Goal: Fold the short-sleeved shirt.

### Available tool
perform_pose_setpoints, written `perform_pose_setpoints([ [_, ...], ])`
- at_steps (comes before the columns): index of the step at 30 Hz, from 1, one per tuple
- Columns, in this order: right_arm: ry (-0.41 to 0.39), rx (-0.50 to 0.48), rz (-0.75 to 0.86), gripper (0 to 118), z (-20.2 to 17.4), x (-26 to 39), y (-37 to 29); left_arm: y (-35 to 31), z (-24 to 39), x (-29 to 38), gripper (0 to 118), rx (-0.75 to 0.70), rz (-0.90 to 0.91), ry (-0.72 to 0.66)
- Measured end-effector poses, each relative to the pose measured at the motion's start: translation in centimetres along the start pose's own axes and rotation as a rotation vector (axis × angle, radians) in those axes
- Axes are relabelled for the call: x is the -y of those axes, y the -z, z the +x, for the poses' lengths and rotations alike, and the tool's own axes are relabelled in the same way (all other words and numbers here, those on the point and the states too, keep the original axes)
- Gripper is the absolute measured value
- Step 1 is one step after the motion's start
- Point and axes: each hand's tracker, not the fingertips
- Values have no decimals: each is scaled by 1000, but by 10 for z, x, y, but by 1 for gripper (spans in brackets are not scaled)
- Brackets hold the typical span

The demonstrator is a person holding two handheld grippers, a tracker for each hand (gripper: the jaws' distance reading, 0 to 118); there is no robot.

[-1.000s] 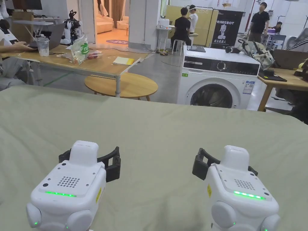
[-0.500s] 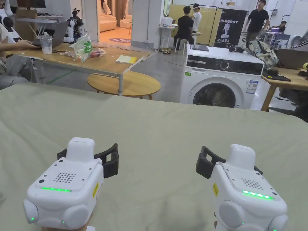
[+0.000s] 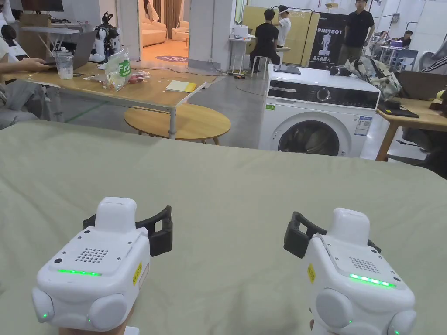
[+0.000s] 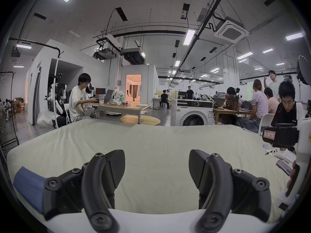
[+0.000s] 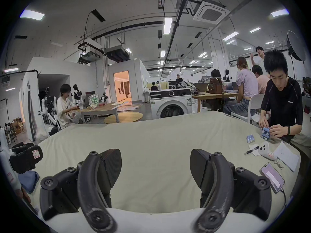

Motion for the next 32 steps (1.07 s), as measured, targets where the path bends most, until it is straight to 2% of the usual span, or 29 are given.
perform_pose_setpoints([
  [23, -44, 2, 7, 85, -5, 5, 2, 0, 1, 2, 79, 23, -9, -3],
  [24, -52, 25, -6, 85, -6, 3, 2, 0, 1, 2, 79, 25, -10, -5],
  [27, -22, -27, -22, 85, -1, 1, 4, 0, 0, 3, 79, 22, -14, -10],
  [32, -16, -14, -46, 85, 1, 0, 6, 0, -2, 3, 79, 23, -10, -15],
])
